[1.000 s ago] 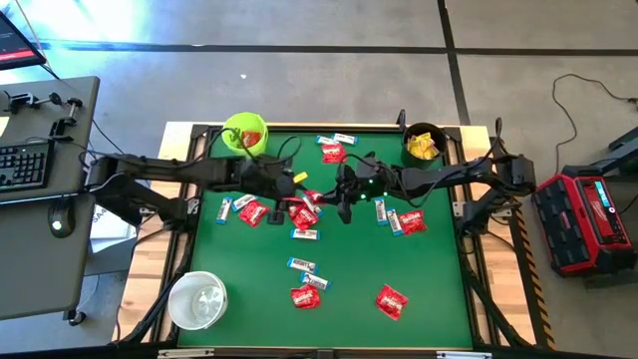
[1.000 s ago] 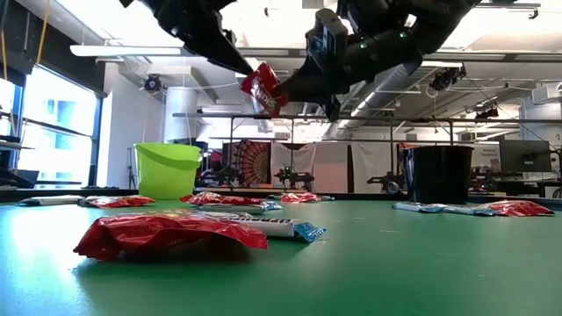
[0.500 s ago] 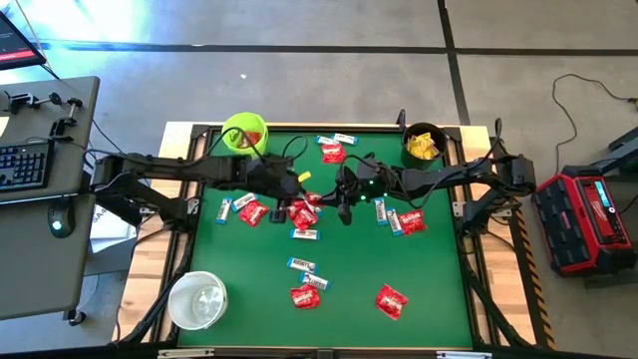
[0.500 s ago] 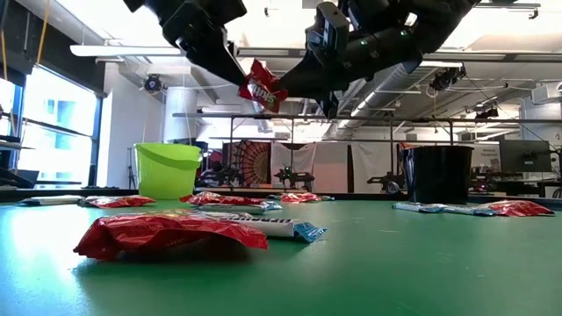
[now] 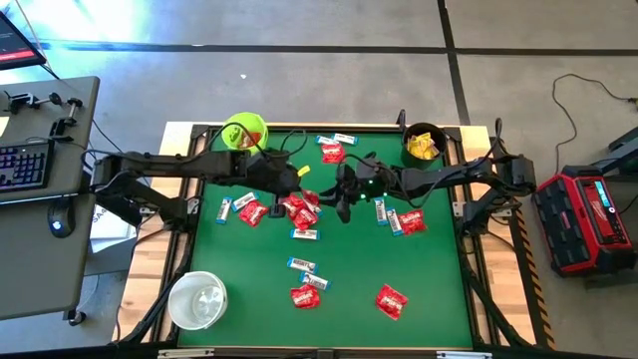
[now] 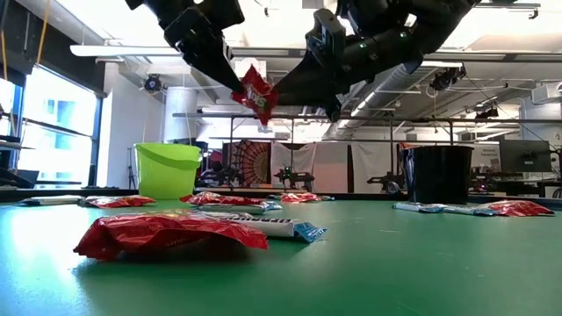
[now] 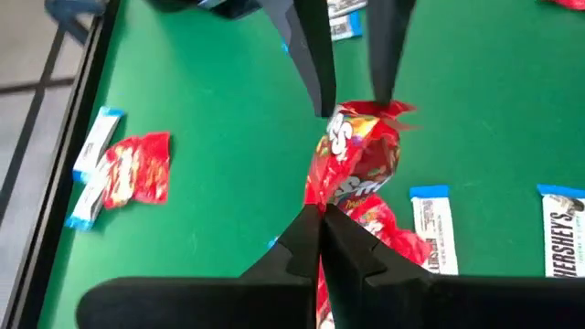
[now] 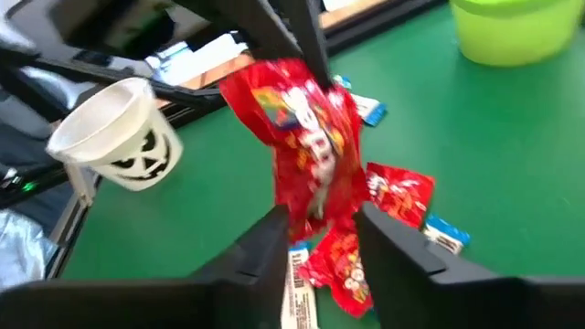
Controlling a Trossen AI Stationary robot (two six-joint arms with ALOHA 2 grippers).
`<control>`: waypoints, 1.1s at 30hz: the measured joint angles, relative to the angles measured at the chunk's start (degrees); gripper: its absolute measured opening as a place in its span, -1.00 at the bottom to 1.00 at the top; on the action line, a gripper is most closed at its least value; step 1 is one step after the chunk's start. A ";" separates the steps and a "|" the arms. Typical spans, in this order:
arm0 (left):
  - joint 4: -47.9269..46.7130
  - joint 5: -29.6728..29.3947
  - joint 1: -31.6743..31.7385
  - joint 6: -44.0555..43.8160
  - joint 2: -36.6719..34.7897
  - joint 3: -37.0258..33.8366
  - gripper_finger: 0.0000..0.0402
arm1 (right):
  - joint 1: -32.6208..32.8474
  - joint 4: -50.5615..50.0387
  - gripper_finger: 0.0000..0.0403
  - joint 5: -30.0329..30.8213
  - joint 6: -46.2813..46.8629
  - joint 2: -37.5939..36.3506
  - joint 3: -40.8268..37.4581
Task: Sort candy by brand, put in halloween buckets
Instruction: Put the red candy into the green bucket
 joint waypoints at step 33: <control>-29.17 -14.51 35.29 -19.04 -4.90 7.69 -1.00 | -0.97 -4.24 -0.06 3.82 -1.19 0.00 0.02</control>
